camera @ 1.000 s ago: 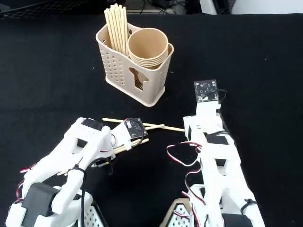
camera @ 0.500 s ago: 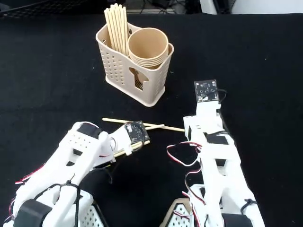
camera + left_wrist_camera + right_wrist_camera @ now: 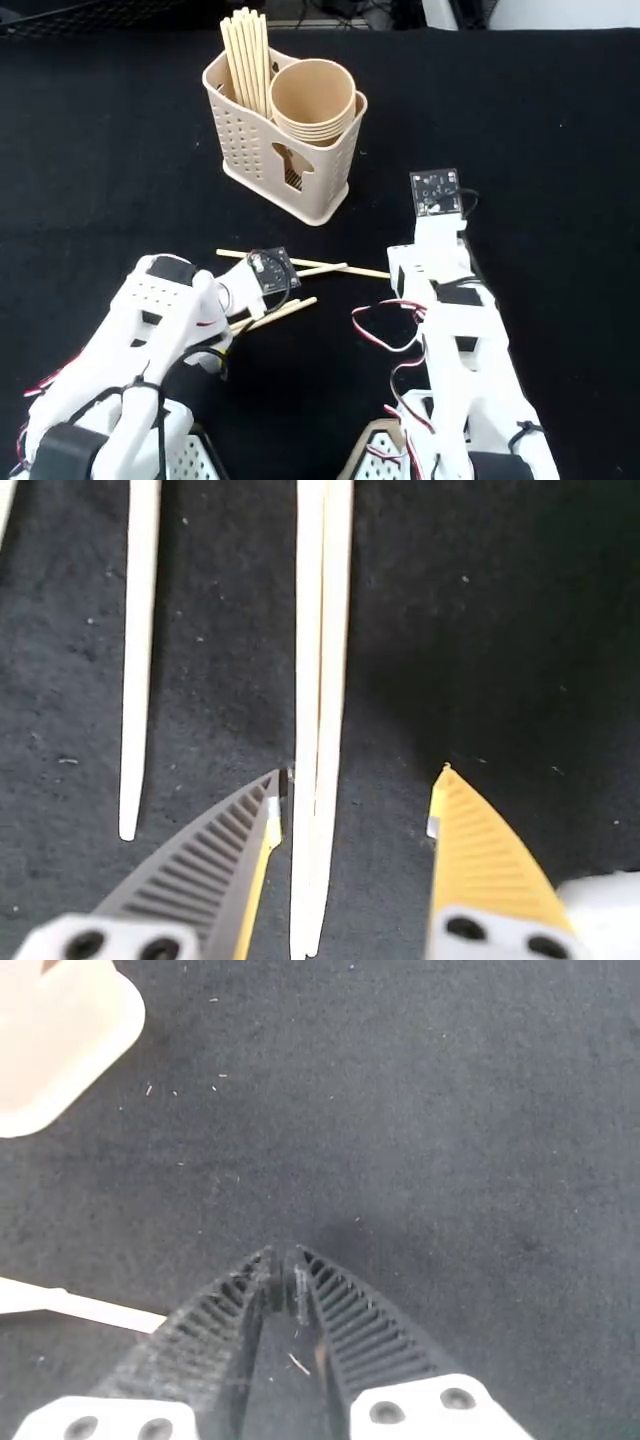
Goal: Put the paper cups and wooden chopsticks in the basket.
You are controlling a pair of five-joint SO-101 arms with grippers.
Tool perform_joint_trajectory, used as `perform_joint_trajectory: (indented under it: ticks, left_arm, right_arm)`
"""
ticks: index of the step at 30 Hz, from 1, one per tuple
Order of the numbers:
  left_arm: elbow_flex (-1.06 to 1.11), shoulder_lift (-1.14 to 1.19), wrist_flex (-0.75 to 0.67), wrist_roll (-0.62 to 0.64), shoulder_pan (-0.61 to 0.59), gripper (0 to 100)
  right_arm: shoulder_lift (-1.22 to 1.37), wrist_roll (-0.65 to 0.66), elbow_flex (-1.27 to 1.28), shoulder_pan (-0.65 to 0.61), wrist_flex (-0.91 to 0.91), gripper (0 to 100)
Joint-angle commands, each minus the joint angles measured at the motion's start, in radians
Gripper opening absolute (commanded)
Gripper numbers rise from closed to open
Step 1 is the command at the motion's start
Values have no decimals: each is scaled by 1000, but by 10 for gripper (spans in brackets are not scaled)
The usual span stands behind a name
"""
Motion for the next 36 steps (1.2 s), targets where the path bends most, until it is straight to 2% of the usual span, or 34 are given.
perform_joint_trajectory:
  ticks: [1,6,11,14,18,25,29,36]
  left_arm:
    - [-45,75,-31,-11,-27,246]
    - [-101,258,-38,-9,-27,245]
    - [-119,336,-35,-9,-22,243]
    - [-119,350,-29,-14,-22,171]
    - [-107,350,-29,-11,-21,26]
    - [-99,339,-26,-9,-21,31]
    - [-133,321,49,-9,-21,31]
    - [-122,83,155,-9,-24,31]
  right_arm:
    - [-2,0,1,11,-17,39]
    - [-2,0,1,11,-17,39]
    - [-2,0,1,11,-17,39]
    - [-2,0,1,11,-17,39]
    - [-4,0,1,11,-17,39]
    - [-2,0,1,11,-18,39]
    - [-2,0,1,11,-20,39]
    - [-2,0,1,9,-21,39]
